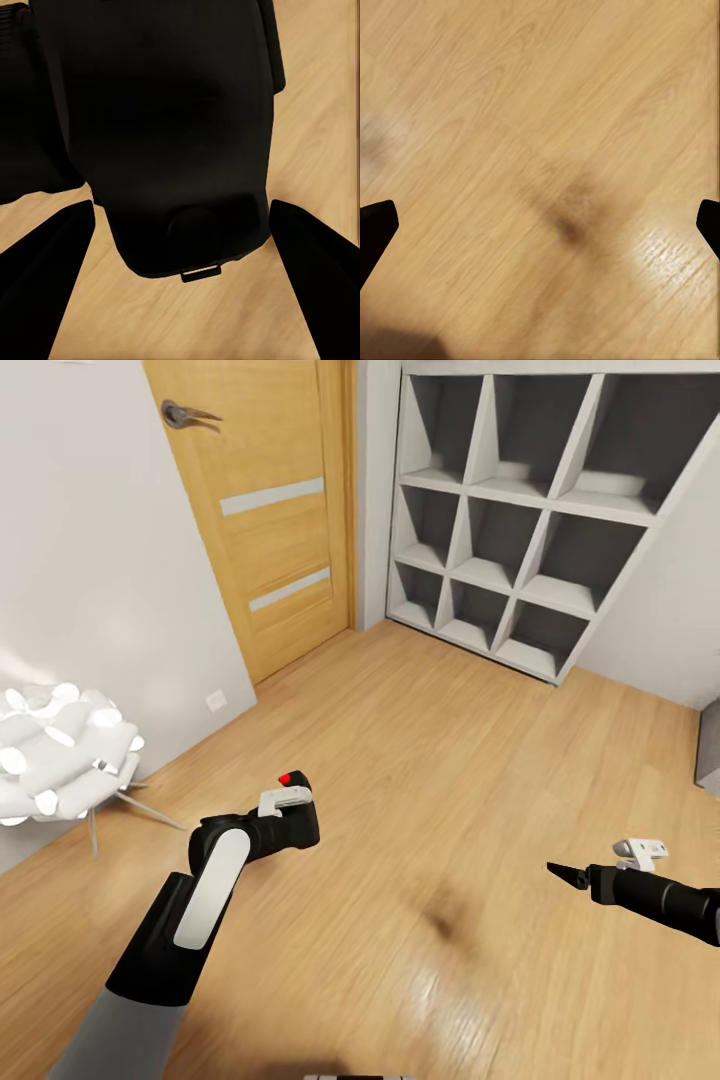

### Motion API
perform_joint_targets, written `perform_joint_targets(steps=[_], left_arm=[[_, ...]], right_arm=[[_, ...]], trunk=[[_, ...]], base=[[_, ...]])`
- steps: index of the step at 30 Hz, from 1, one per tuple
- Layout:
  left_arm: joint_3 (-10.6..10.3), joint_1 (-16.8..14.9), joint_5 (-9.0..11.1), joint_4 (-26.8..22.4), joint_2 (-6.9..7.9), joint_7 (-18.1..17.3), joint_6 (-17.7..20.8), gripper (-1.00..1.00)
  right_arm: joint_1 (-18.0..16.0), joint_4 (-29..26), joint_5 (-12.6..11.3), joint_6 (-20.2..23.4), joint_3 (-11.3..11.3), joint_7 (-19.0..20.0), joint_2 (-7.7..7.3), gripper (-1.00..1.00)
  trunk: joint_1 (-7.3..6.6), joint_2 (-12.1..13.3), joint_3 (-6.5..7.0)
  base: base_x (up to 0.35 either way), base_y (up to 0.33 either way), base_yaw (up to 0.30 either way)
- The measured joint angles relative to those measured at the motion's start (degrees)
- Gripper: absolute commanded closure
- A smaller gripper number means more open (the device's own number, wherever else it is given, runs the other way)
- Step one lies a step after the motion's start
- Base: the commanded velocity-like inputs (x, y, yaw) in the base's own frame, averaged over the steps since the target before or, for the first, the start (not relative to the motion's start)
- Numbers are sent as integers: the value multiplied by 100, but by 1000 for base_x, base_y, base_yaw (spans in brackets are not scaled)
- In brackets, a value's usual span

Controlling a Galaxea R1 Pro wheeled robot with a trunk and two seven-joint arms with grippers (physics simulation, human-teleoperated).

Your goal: Attach the digital camera to the camera tripod in the bedroom.

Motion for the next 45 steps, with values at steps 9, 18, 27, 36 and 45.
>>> perform_joint_targets(steps=[9, 18, 27, 36, 45], left_arm=[[-23, 30, -45, -53, -23, 56, -41, 100], [-36, 54, -54, -66, -6, 43, -65, 100], [-38, 70, -53, -70, 16, 23, -71, 100], [-17, 67, -63, -53, -28, 56, -59, 100], [25, 59, -49, -26, -29, 49, -43, 100]], right_arm=[[0, 0, 2, -3, -10, 6, -13, -100], [7, -1, 2, -1, -16, 15, -14, -100], [15, -2, 2, -4, -10, 19, -20, -100], [4, 0, 0, 0, -10, 26, -38, -100], [13, 0, 0, 3, -9, 26, -42, -100]], trunk=[[0, 2, 63], [-3, 2, 75], [-3, 1, 77], [-66, 120, 151], [-264, 481, 372]], base=[[1, -1, -81], [140, -112, -12], [240, -193, -1], [93, -77, -66], [9, -7, -161]])
